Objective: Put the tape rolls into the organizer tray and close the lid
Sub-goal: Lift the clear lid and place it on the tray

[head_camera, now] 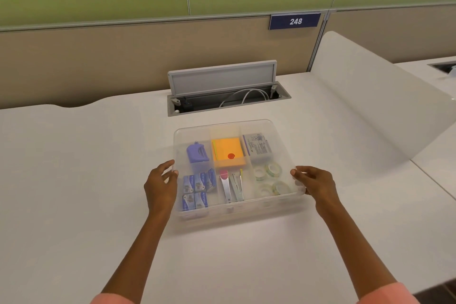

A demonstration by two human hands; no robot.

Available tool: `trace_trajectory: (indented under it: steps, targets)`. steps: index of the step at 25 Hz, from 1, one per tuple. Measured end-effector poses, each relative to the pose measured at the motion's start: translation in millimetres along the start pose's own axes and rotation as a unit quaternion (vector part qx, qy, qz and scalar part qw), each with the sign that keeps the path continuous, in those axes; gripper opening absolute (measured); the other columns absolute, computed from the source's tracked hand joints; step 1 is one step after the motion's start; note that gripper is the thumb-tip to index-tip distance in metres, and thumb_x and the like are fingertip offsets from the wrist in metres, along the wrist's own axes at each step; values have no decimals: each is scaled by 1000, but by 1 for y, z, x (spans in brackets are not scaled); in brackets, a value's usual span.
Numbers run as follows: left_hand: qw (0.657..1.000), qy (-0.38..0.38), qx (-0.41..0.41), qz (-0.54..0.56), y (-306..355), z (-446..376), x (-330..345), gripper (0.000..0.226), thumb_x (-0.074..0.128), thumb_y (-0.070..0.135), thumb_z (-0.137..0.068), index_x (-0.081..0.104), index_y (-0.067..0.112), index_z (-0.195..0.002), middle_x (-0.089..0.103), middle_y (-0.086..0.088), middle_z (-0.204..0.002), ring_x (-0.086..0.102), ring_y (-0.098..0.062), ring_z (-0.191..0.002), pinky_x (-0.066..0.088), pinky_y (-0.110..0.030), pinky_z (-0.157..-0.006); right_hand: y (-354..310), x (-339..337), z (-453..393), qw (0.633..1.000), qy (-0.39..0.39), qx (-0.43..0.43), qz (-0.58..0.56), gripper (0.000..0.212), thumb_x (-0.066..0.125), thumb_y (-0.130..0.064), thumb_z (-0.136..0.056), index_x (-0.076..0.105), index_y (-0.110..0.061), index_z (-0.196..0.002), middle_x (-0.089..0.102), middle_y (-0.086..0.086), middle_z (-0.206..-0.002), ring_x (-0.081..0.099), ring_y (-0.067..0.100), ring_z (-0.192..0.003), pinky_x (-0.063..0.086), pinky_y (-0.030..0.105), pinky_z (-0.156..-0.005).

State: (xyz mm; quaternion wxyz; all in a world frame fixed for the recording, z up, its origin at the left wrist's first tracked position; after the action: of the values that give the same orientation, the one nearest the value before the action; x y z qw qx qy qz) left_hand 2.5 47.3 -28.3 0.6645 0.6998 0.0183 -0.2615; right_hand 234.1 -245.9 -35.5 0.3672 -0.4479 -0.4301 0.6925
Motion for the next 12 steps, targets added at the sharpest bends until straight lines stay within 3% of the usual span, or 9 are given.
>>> trace_trajectory:
  steps: [2, 4, 8, 12]
  targets:
    - [994, 3, 77, -73, 13, 0, 3, 31, 57, 15, -87, 56, 11, -117, 53, -17, -127, 52, -30, -115, 44, -37, -93, -11, 1, -6, 995, -2, -40, 89, 46, 74, -30, -76, 61, -12, -116, 66, 12, -103, 62, 26, -84, 52, 37, -77]
    - [984, -5, 132, -119, 25, -5, 9, 33, 55, 18, -88, 53, 10, -120, 47, -17, -132, 47, -30, -120, 41, -38, -97, -29, 5, -13, 978, 9, -114, 177, 54, 72, -36, -77, 54, -15, -123, 59, 13, -116, 60, 25, -96, 48, 33, -83]
    - [971, -59, 155, -175, 35, -13, 30, 42, 47, 27, -91, 42, 13, -130, 32, -14, -147, 33, -28, -134, 34, -43, -106, -48, 27, -23, 941, -21, -194, 276, 62, 53, -44, -88, 34, -15, -139, 43, 15, -140, 42, 32, -128, 37, 46, -106]
    - [956, -100, 165, -223, 24, -2, 47, 50, 41, 35, -92, 31, 15, -137, 19, -10, -154, 13, -27, -143, 21, -44, -113, -33, 46, -16, 927, -26, -202, 317, 61, 37, -45, -94, 19, -17, -144, 31, 14, -150, 30, 32, -137, 30, 50, -110]
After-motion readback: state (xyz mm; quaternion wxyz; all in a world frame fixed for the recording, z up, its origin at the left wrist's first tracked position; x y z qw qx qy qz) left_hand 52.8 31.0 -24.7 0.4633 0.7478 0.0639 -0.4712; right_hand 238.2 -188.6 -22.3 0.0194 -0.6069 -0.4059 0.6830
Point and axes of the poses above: each hand's wrist, its own z-axis away from the middle knuckle, its own x-axis out of the palm, y = z × x, the point moved 6 cm from there along -z, towards the middle knuckle
